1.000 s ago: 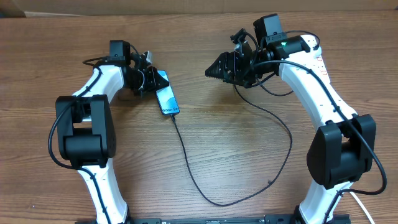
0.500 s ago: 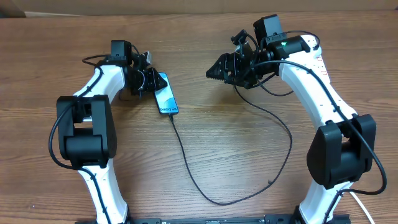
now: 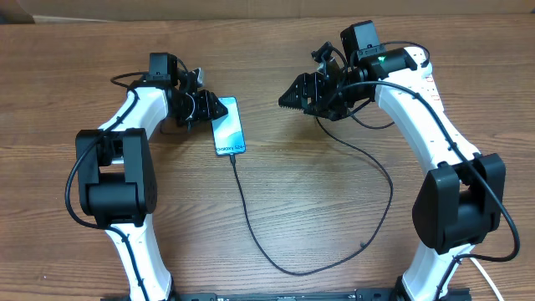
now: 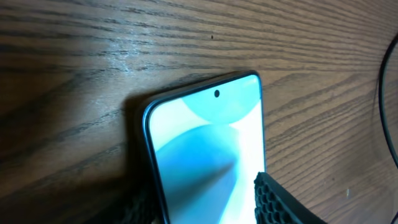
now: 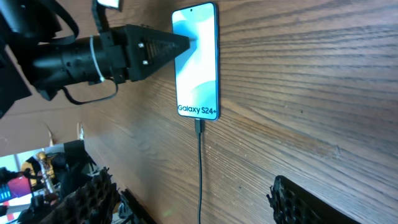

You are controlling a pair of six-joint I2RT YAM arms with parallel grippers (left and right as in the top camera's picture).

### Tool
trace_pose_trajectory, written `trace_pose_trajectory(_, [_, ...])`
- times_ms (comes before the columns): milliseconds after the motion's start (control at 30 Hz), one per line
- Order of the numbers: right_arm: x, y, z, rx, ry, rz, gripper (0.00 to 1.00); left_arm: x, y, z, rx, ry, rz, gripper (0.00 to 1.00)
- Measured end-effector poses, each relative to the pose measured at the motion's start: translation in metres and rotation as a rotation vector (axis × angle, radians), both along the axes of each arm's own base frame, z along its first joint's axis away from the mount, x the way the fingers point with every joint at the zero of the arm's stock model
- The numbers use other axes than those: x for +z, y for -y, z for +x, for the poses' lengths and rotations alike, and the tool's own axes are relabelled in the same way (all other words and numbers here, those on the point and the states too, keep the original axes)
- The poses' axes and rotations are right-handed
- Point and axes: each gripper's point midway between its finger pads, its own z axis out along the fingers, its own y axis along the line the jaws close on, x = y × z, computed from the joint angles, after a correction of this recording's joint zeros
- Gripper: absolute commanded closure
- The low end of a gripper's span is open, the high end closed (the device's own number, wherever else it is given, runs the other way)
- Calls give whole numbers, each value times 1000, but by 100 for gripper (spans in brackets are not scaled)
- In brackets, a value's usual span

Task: Plug charger to phone and switch on socket
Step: 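Open the left gripper and lift it away from the phone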

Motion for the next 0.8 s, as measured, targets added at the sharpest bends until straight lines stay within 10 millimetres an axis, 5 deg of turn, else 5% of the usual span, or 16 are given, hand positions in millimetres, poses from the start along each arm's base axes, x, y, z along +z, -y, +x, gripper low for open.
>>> trace_pose_trajectory(500, [-3,11,3,-27,-1,-33,23,12,-33,-2,84,-72,131,8])
trace_pose_trajectory(600, [7,26,9,-64,20,-29,22,35,-56,-1,129,-113,160,0])
trace_pose_trajectory(800, [53,78,18,-184,122,-21,19,110,-107,27,237,-27,220,0])
